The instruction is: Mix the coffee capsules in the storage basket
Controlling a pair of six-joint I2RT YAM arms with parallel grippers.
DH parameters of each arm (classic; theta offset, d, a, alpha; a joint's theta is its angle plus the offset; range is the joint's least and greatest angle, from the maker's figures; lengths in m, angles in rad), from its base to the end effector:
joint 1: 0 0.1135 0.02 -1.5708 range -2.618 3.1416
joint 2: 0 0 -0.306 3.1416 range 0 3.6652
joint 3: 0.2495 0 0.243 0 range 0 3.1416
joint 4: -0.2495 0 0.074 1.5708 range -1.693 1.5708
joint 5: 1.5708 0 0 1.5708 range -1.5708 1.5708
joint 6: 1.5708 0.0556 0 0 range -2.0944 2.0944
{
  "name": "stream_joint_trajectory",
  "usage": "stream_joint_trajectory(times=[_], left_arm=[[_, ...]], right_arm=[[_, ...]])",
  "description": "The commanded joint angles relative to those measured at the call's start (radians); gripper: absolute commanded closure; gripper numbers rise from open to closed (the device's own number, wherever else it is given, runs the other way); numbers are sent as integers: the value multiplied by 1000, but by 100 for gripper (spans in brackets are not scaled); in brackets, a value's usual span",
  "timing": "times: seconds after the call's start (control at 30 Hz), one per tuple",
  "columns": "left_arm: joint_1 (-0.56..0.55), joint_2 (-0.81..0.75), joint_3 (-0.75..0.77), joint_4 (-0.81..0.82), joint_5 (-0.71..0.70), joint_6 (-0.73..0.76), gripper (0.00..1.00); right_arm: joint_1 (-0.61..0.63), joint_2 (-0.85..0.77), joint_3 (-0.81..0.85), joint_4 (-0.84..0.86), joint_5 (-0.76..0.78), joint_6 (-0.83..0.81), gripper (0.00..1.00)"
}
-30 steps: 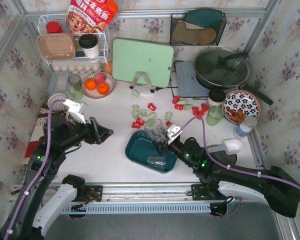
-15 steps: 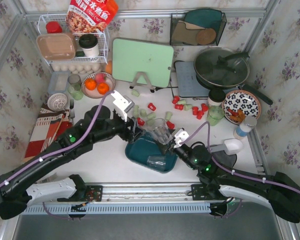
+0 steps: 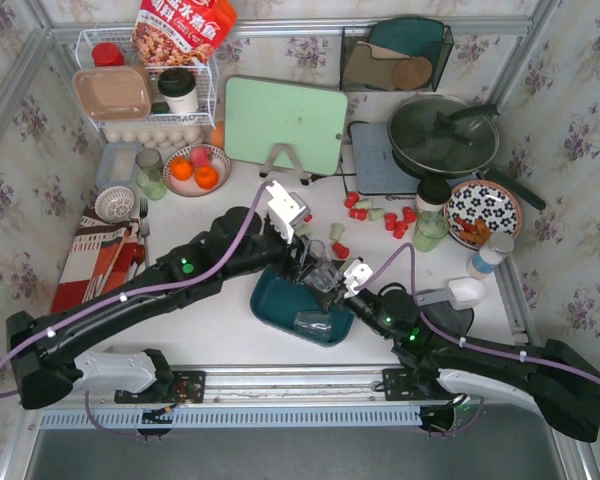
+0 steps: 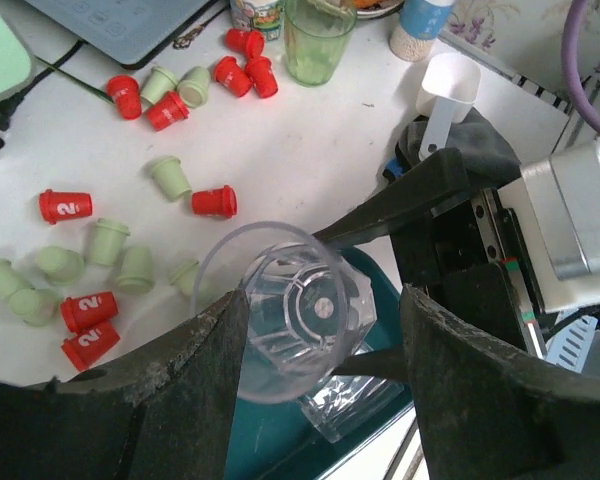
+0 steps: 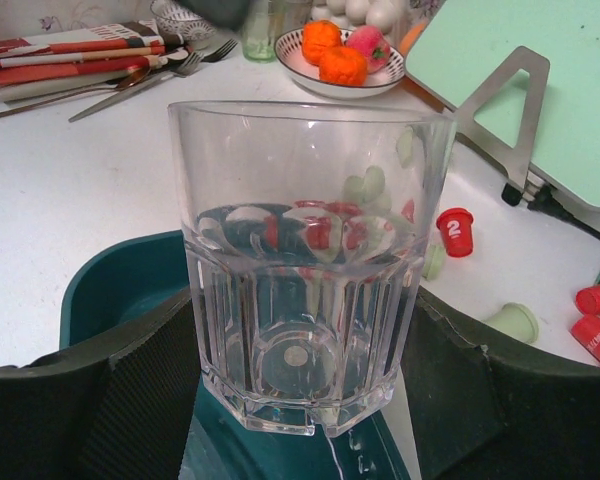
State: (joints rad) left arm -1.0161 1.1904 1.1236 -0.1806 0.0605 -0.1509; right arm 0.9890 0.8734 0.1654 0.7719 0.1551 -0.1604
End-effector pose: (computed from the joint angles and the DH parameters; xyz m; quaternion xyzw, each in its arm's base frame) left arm 0.1398 -0.2321 0.4101 0.3475 0.7081 -0.3583 0.4994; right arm 0.1006 0.1374 0.2487 -0.3233 0.6032 0.2442 0.6870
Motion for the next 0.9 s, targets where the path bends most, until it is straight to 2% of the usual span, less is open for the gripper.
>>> stream_joint_trajectory(times=[0.0,0.13,0.23,0.33,0.43,0.53,0.57,0.63,0.73,0.87], left_arm=[[-13,61,43,-5,-9,10,36],[-29,108,59,-36,-20,11,43],[-37,130,61,-56,-27,4,44],[-46,140,54,-58,-22,-5,51],[-50,148,54,-57,5,0,70],[-51,146,53,-57,14,1,98],[-51,145,54,-59,13,6,100],[-51,139,58,-71,-21,0,100],[-50,118,61,-106,-95,-21,100],[-46,74,61,-145,-205,-55,100]], right_arm=[[2,-9,8,51,-14,-9,100],[2,-18,9,47,-21,-8,100],[2,-22,8,43,-25,-8,100],[2,-24,8,41,-25,-8,100],[1,-23,9,41,-19,-8,100],[2,-18,9,44,-11,-7,100],[2,-18,8,45,-12,-7,100],[2,-15,9,47,-9,-7,94],[2,-13,8,49,1,-7,77],[2,-16,8,51,6,-2,65]])
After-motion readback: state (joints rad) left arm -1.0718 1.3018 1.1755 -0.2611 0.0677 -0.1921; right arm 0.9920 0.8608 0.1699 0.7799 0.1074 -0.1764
